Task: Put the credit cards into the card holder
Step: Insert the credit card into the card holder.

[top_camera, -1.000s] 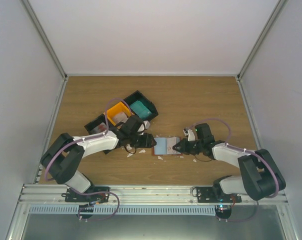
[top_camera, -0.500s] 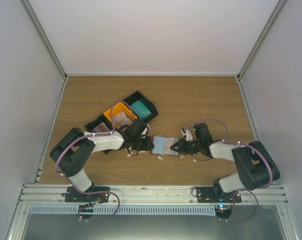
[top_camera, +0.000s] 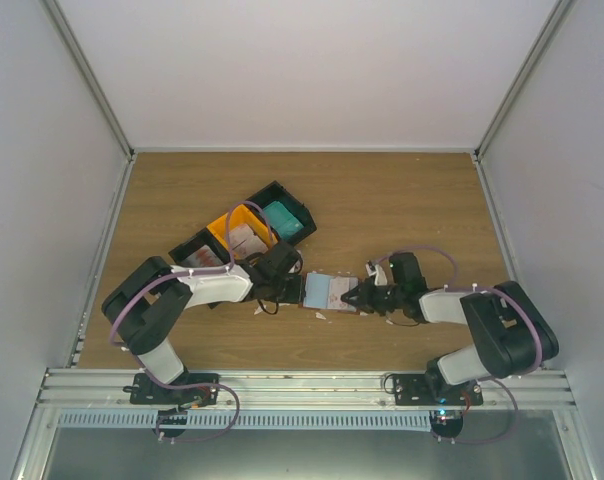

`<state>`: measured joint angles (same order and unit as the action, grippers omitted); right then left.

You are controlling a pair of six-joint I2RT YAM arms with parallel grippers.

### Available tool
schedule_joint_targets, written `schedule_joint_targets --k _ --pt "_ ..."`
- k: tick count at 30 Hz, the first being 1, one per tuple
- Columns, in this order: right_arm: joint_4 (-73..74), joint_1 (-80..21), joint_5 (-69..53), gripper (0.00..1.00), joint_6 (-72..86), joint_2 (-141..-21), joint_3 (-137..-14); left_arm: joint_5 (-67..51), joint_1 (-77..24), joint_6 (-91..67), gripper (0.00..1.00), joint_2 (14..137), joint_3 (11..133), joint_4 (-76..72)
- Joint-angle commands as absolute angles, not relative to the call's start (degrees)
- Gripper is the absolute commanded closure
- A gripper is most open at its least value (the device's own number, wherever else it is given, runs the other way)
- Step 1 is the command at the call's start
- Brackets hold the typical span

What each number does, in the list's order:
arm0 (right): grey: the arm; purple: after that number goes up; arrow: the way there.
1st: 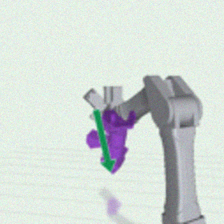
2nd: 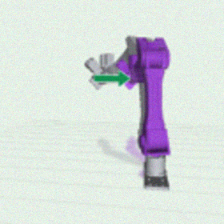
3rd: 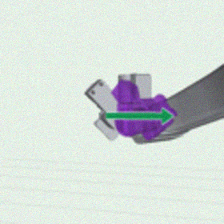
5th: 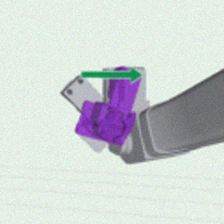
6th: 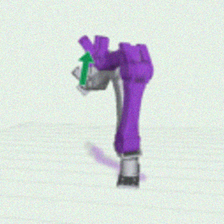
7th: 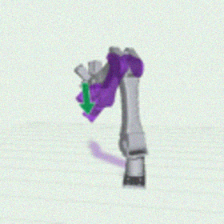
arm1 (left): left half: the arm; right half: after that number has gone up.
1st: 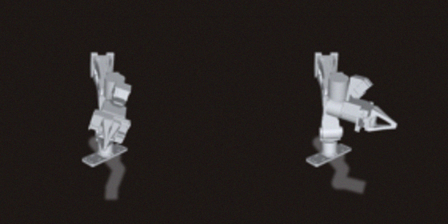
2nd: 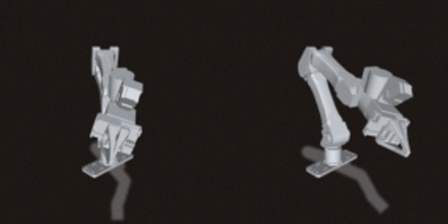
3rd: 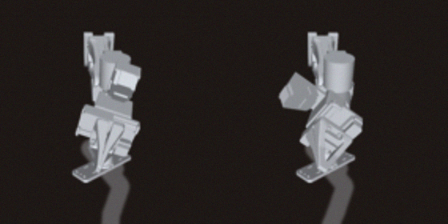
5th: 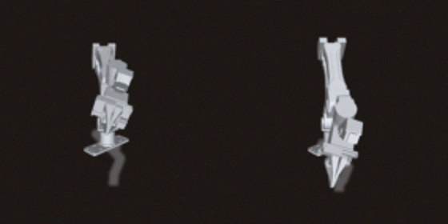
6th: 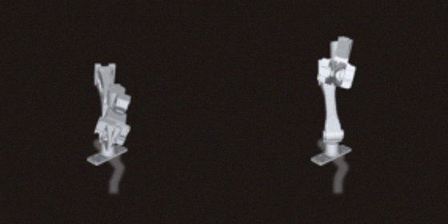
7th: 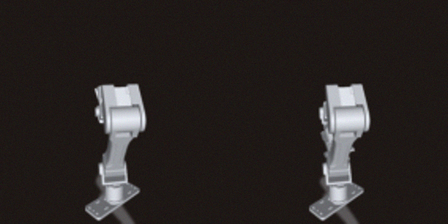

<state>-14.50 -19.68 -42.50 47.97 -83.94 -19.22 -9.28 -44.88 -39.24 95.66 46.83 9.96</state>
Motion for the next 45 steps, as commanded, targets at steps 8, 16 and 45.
schedule_joint_targets --k 8,16,45 --pt "-16.61 -19.17 -42.36 0.99 51.25 -86.06 -18.03 -8.06 -46.62 -39.02 0.85 98.25 47.98 10.56" --pt "-18.73 -19.17 -43.56 0.99 51.15 -88.57 -18.66 -8.52 -47.06 -38.86 0.86 99.03 48.47 10.61" --pt "-27.53 -24.27 -42.65 0.96 56.01 -95.30 -19.77 -9.49 -48.07 -39.00 0.86 99.90 48.69 10.15"
